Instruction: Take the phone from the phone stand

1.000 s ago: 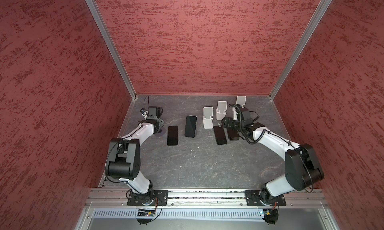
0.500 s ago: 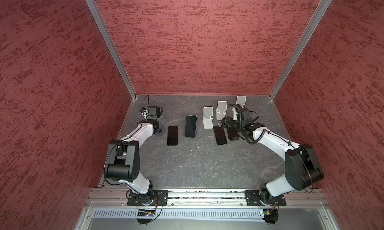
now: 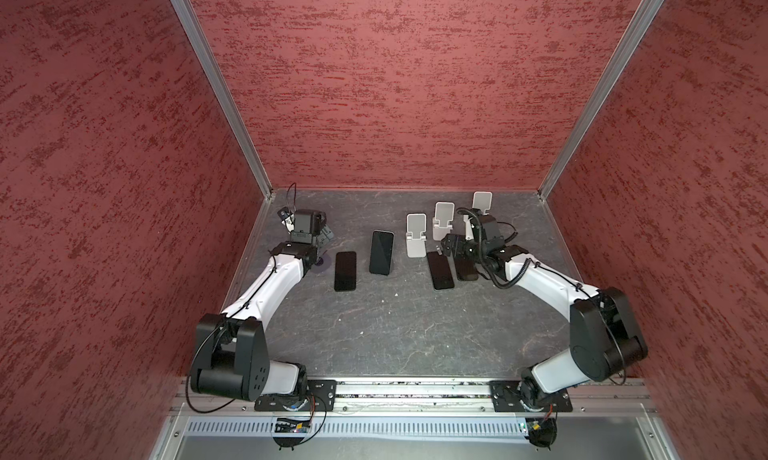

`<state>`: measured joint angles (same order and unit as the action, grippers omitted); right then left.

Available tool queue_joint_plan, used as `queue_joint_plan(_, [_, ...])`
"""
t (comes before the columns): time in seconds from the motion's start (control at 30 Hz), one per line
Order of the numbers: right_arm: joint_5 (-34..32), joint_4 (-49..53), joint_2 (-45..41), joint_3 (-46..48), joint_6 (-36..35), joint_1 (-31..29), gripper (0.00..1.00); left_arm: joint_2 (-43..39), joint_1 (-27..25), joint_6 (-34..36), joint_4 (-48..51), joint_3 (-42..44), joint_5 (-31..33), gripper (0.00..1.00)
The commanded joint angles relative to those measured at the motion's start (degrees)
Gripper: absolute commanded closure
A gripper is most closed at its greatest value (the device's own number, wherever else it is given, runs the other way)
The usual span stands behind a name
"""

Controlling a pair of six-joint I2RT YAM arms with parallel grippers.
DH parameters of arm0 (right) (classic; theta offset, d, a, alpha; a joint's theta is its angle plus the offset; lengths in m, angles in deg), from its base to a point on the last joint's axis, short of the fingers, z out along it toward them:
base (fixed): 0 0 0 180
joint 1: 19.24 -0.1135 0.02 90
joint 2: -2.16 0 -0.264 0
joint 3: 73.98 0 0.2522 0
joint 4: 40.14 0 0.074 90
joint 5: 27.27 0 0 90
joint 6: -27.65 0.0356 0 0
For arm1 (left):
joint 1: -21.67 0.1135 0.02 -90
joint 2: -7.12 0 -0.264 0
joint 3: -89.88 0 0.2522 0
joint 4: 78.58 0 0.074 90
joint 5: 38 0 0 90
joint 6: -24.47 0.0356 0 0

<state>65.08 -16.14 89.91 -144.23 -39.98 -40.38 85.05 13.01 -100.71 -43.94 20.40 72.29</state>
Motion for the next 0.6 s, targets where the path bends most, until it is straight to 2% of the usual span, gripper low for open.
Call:
queue_joint_plan(0.0, [-0.3, 0.3, -1.0, -2.3, 1.3, -1.1, 0.01, -3.8, -2.8, 1.7, 2.4, 2.5, 1.6, 0.00])
queue_joint_plan(0.27, [-0.2, 1.0, -1.2, -3.6, 2.5, -3.7, 0.01, -12.4, -10.5, 1.4, -0.1, 10.5, -5.2, 0.00])
queue_joint_plan(0.43, [-0.5, 1.1, -1.0, -4.5, 3.3, -5.5, 0.01, -14.1, -13.2, 2.1, -3.2, 14.5, -13.7, 0.00])
queue_joint_plan(0.57, [-1.2, 1.8, -0.5, -5.8, 3.6, -7.3, 0.01, -15.1, -16.2, 2.7, -4.4, 16.7, -17.1, 0.00])
